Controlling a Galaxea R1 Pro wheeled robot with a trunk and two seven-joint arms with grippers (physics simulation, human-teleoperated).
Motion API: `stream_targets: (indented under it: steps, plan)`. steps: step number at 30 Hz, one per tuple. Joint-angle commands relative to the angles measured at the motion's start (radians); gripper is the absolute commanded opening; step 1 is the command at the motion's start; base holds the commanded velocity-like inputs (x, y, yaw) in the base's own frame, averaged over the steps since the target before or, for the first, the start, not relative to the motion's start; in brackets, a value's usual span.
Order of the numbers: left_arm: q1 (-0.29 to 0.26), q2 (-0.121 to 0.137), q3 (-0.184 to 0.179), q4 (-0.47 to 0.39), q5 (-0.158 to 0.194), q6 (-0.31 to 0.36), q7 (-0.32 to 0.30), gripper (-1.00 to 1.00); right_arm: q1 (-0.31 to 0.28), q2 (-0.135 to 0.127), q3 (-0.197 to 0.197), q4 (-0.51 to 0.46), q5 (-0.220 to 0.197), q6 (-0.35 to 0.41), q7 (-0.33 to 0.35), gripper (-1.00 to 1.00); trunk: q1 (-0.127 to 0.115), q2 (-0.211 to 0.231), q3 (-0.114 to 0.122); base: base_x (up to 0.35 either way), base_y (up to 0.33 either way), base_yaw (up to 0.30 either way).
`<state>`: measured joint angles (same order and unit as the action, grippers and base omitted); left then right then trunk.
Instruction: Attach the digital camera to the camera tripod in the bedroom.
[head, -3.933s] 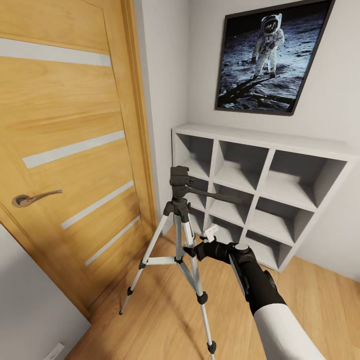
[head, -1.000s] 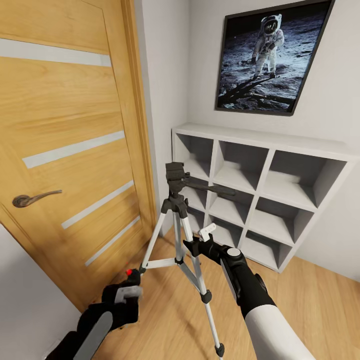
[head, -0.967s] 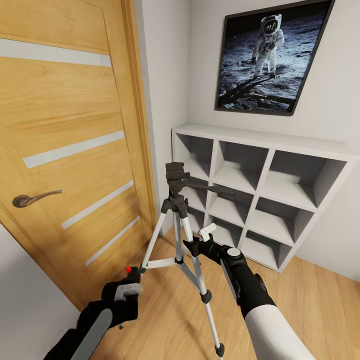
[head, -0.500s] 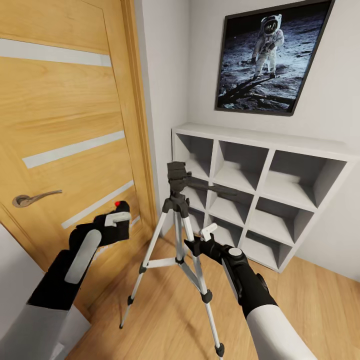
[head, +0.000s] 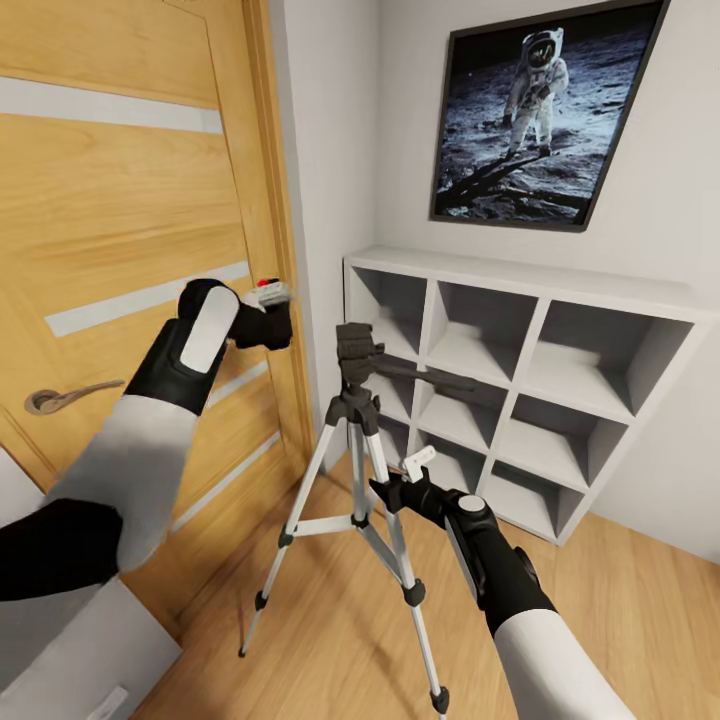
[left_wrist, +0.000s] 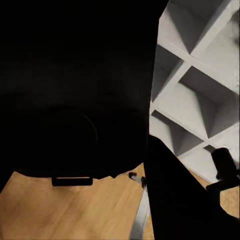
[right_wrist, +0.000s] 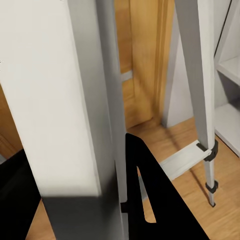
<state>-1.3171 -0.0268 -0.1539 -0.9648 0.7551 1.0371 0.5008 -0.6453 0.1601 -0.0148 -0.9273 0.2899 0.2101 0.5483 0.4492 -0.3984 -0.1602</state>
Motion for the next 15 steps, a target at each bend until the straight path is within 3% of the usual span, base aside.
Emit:
stream_targets:
  steps: [1, 4, 5, 6, 7, 9, 12, 13, 15]
  plan:
    - [-0.034, -0.005, -0.001, 0.025, 0.003, 0.006, 0.008, -1.00, 0.000, 0.000, -0.003, 0.082, 0.025, 0.005, 0.007, -1.00, 0.001, -0.002, -0.003, 0.000, 0.000, 0.000]
    - [-0.244, -0.035, 0.000, 0.187, 0.031, 0.007, 0.006, -1.00, 0.000, 0.000, -0.002, 0.082, 0.025, 0.005, 0.007, -1.00, 0.001, -0.002, -0.003, 0.000, 0.000, 0.000]
    - [-0.280, -0.039, 0.000, 0.215, 0.042, 0.007, 0.006, -1.00, 0.000, 0.000, -0.002, 0.082, 0.026, 0.005, 0.007, -1.00, 0.001, -0.002, -0.003, 0.000, 0.000, 0.000]
    - [-0.373, -0.048, 0.001, 0.281, 0.093, 0.007, 0.006, -1.00, 0.000, 0.000, -0.002, 0.081, 0.026, 0.005, 0.008, -1.00, 0.001, -0.002, -0.003, 0.000, 0.000, 0.000]
    - [-0.399, -0.050, 0.001, 0.298, 0.114, 0.007, 0.006, -1.00, 0.000, 0.000, -0.002, 0.081, 0.026, 0.006, 0.008, -1.00, 0.001, -0.002, -0.003, 0.000, 0.000, 0.000]
    - [-0.468, -0.056, 0.000, 0.336, 0.211, 0.007, 0.006, -1.00, 0.000, 0.000, -0.002, 0.081, 0.026, 0.007, 0.009, -1.00, 0.001, -0.002, -0.003, 0.000, 0.000, 0.000]
    - [-0.493, -0.055, -0.001, 0.345, 0.276, 0.008, 0.006, -1.00, 0.000, 0.000, -0.002, 0.081, 0.026, 0.007, 0.009, -1.00, 0.001, -0.002, -0.003, 0.000, 0.000, 0.000]
    - [-0.508, -0.054, -0.006, 0.347, 0.338, 0.009, 0.008, -1.00, 0.000, 0.000, -0.002, 0.081, 0.025, 0.007, 0.009, -1.00, 0.001, -0.002, -0.003, 0.000, 0.000, 0.000]
    - [-0.514, -0.056, -0.008, 0.346, 0.361, 0.010, 0.008, -1.00, 0.000, 0.000, -0.002, 0.081, 0.025, 0.007, 0.010, -1.00, 0.001, -0.002, -0.003, 0.000, 0.000, 0.000]
